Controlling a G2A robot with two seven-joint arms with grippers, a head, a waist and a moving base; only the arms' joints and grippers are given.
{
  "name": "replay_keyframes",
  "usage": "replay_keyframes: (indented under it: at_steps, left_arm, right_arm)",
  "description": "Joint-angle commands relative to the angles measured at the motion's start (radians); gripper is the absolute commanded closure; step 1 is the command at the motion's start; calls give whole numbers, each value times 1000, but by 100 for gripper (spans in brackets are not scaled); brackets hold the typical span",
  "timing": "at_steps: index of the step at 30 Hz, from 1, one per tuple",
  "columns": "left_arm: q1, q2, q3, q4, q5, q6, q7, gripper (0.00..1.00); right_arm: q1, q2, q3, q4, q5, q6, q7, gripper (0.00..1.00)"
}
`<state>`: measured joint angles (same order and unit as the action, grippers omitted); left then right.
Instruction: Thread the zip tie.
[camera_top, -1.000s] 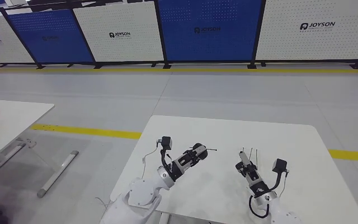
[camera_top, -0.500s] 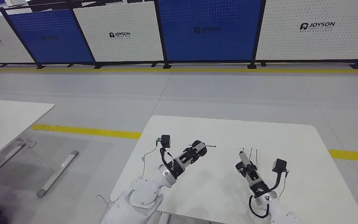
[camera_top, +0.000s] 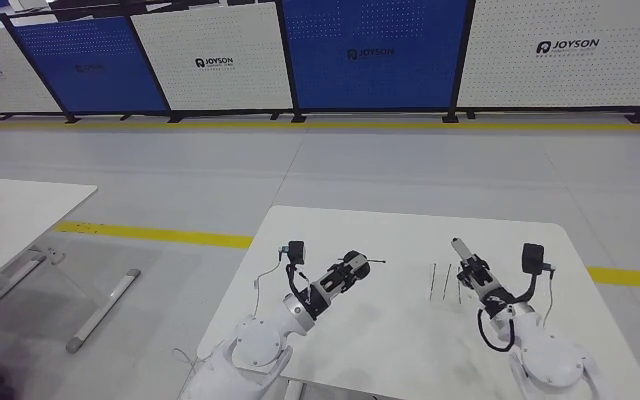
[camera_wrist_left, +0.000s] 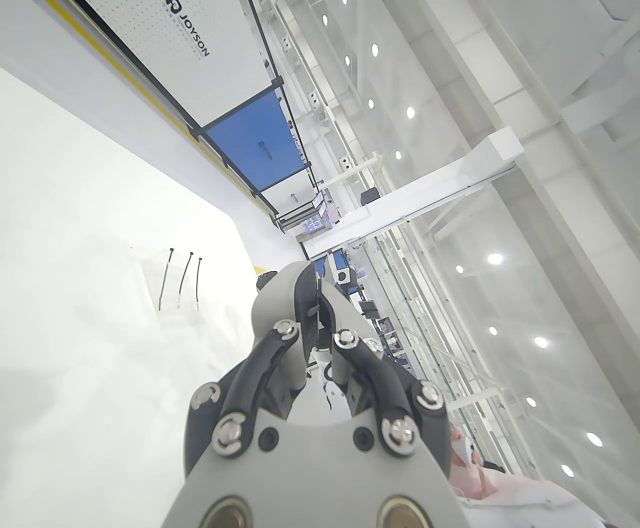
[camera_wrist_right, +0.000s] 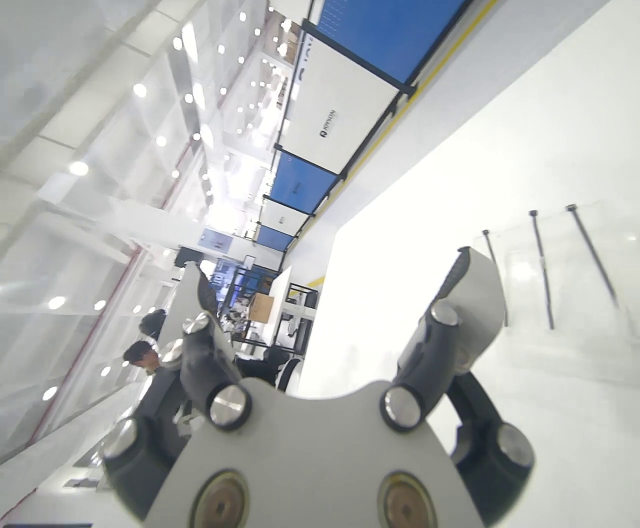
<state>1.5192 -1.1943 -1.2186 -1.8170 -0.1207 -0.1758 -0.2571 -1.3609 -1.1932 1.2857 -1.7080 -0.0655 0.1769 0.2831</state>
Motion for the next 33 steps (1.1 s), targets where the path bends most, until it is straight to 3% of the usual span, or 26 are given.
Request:
replay_keyframes:
  at_steps: [1, 33]
  left_arm:
    - [0, 0, 0, 0, 0, 0, 0, 100]
    - [0, 0, 0, 0, 0, 0, 0, 100]
  right_arm:
    - [2, -1, -1, 1, 2, 7, -3, 0]
    - [6, 2, 8, -3, -19, -5, 23, 0]
